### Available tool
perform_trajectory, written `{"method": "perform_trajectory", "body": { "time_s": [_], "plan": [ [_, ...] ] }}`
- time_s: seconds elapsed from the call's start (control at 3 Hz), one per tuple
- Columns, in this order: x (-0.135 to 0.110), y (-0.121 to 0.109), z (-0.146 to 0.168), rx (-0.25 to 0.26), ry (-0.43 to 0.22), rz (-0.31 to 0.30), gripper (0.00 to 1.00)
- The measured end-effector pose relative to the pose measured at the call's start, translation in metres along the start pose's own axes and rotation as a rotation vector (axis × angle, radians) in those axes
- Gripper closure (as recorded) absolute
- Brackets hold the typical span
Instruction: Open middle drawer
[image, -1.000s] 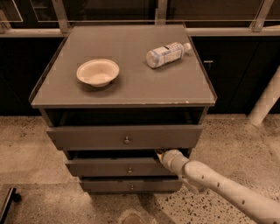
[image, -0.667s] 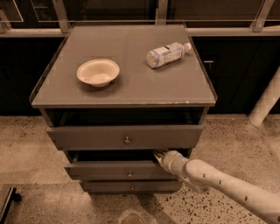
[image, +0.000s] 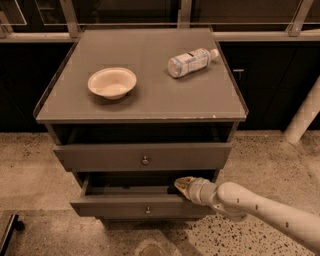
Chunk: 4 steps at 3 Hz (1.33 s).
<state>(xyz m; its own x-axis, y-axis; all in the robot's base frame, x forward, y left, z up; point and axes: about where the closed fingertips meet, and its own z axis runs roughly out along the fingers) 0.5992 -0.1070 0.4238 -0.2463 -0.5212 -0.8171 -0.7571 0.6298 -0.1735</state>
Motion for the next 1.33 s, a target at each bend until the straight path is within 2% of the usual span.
{"method": "perform_trajectory", "body": {
  "time_s": [0.67, 1.33],
  "plan": [
    [0.006, 0.031, -0.019, -0.168, -0.029, -0.012, 1.0],
    [0.0, 0.059, -0.038, -0.356, -0.108, -0.022, 1.0]
  ]
}}
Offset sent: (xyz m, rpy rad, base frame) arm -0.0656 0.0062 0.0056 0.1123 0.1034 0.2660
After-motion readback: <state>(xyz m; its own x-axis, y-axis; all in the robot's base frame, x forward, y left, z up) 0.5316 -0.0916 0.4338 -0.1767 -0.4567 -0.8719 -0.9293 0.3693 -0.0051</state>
